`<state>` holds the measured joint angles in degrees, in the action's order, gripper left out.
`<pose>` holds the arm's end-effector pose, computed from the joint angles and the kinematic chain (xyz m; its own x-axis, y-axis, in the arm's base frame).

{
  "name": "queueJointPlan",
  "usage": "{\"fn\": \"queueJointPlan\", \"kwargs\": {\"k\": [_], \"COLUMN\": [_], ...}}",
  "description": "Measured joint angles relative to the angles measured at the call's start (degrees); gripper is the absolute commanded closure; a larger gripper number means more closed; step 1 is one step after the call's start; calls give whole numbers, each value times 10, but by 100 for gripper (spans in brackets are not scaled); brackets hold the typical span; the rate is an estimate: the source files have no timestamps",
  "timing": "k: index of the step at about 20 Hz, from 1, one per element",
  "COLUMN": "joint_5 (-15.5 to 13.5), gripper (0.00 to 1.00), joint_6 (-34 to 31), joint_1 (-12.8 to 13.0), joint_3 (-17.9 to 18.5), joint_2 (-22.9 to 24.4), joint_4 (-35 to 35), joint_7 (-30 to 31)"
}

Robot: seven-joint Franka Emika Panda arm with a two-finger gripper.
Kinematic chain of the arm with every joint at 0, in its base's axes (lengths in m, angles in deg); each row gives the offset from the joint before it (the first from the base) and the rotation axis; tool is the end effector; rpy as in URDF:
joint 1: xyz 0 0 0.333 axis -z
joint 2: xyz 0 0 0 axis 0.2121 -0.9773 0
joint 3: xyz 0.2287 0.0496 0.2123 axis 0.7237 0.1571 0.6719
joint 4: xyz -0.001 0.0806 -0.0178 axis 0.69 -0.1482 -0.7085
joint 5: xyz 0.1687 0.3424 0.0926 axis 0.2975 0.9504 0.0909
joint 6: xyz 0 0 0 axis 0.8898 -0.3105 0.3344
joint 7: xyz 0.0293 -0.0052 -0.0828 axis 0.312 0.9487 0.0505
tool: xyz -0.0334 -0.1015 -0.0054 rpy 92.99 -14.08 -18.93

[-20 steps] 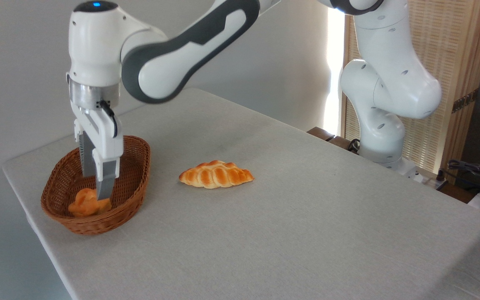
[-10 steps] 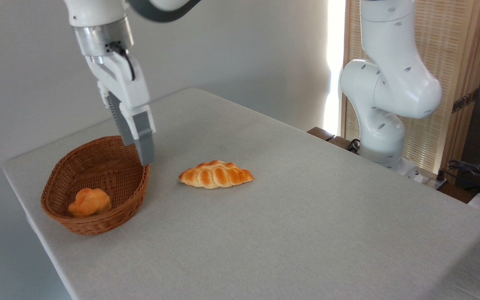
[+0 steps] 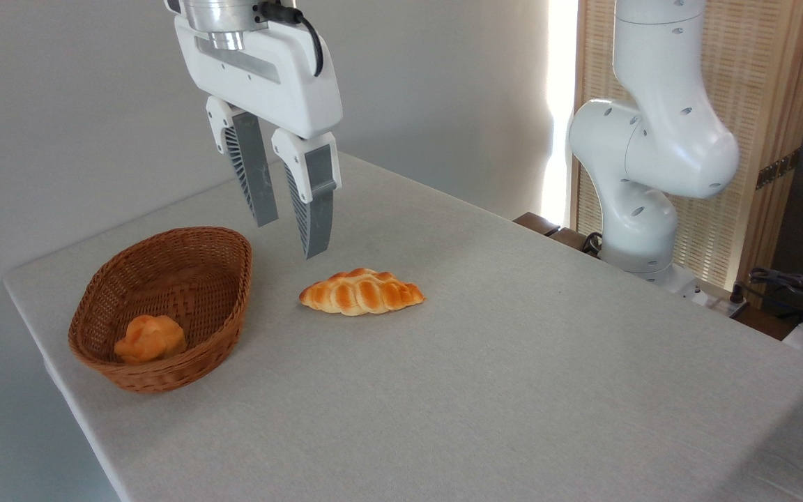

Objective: Put bread into the basket

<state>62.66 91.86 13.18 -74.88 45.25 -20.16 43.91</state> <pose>0.5671 -0.0311 0.6403 0.7254 -0.6863 0.0525 -0.6876 -0.7260 0.0100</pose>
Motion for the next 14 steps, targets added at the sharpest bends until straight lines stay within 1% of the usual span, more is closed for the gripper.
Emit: {"fn": "queueJointPlan", "kwargs": {"k": [4, 10, 14], "joint_5": [0, 1, 1], "gripper": [0, 0, 0], "joint_6": [-1, 18, 19], "joint_1": [12, 14, 19], "joint_3": [0, 2, 28], "joint_2": [3, 18, 27], "joint_4": [-21, -55, -61], "joint_7": [0, 0, -8]}}
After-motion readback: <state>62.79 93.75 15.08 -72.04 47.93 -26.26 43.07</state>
